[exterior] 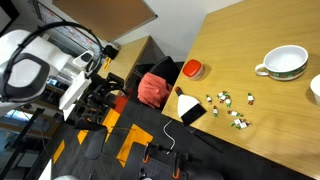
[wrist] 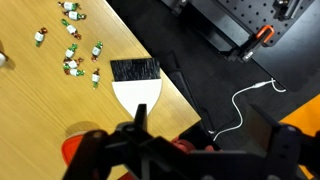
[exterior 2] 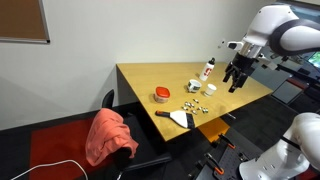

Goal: Use the broom to sweep the sweets to the left

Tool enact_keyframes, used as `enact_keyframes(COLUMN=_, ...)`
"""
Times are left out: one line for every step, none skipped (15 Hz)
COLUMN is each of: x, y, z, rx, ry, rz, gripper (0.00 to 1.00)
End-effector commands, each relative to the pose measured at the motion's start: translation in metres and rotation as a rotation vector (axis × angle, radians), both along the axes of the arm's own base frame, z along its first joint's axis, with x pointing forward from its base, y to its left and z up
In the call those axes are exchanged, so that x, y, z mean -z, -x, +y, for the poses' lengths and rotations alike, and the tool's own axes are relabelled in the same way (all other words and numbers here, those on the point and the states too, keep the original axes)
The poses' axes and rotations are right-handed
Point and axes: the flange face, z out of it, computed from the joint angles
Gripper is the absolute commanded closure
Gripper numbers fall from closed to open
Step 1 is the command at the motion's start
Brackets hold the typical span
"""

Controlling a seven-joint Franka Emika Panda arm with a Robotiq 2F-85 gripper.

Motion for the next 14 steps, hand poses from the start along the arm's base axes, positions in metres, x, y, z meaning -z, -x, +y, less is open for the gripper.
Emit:
enact_keyframes(x=0.03, y=-0.026, z=-0.017, rx=-0.104, ry=0.046, rz=0.042, gripper=0.0)
enact_keyframes(x=0.037, y=-0.028, z=-0.019, rx=-0.116, ry=0.063, rz=0.053, gripper=0.0)
enact_keyframes(x=0.04, y=-0.027, z=-0.022, rx=-0.112, ry=0.095, rz=0.064, gripper=0.0)
enact_keyframes(x=0.037, y=-0.021, z=-0.016, rx=-0.086, ry=0.056, rz=0.061, gripper=0.0)
enact_keyframes(x=0.042, y=-0.022, z=-0.019, rx=-0.088, ry=0.071, rz=0.075, gripper=0.0)
enact_keyframes(x=0.044, y=-0.023, z=-0.02, rx=-0.089, ry=0.078, rz=0.081, gripper=0.0)
enact_keyframes(x=0.045, y=-0.023, z=-0.02, rx=-0.088, ry=0.08, rz=0.082, gripper=0.0)
enact_keyframes(x=0.044, y=-0.023, z=-0.02, rx=-0.088, ry=0.081, rz=0.081, gripper=0.0)
enact_keyframes(x=0.044, y=-0.024, z=-0.02, rx=-0.088, ry=0.081, rz=0.08, gripper=0.0)
enact_keyframes(x=0.049, y=-0.029, z=-0.022, rx=-0.059, ry=0.087, rz=0.069, gripper=0.0)
enact_keyframes(x=0.053, y=-0.033, z=-0.022, rx=-0.057, ry=0.068, rz=0.063, gripper=0.0)
enact_keyframes(x=0.057, y=-0.038, z=-0.021, rx=-0.069, ry=0.072, rz=0.045, gripper=0.0)
enact_keyframes(x=0.063, y=-0.045, z=-0.019, rx=-0.086, ry=0.073, rz=0.018, gripper=0.0)
enact_keyframes(x=0.071, y=-0.053, z=-0.016, rx=-0.104, ry=0.062, rz=-0.005, gripper=0.0)
